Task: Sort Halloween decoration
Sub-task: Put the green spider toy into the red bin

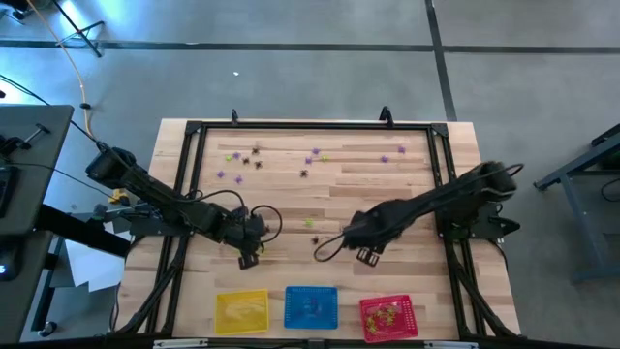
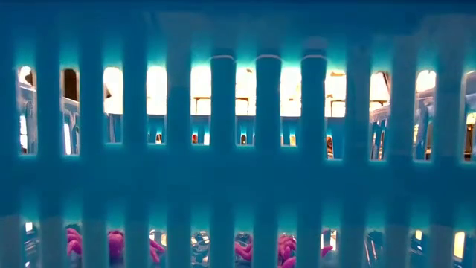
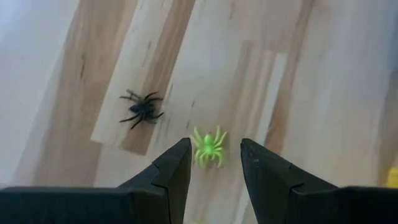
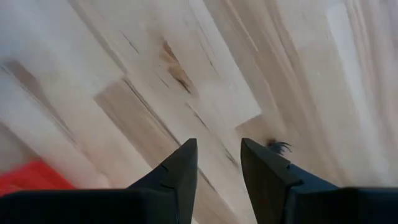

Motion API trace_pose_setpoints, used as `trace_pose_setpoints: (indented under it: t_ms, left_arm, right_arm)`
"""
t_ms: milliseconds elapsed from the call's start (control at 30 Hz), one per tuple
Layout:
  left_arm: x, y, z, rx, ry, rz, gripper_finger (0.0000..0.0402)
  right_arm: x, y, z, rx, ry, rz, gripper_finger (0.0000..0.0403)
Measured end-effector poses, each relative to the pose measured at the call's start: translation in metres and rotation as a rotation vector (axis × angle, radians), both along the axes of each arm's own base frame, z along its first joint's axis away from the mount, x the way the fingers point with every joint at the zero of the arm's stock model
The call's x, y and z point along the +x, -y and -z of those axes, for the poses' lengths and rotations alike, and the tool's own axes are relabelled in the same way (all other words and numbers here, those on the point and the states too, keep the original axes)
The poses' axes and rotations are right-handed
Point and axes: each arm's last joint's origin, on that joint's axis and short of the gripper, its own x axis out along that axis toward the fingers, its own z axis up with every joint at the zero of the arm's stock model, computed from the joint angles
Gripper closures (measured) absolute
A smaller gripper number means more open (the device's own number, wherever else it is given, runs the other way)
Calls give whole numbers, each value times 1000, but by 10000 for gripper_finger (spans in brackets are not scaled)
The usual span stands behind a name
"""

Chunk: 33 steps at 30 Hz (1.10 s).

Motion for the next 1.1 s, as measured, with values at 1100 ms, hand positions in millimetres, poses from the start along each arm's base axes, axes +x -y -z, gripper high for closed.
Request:
trace_pose_setpoints:
  t_ms: [1100]
  left_arm:
    - [14,7,58,82,-230,5,304]
  right_arm:
    - [-28,7,-11,71,237,-10,285]
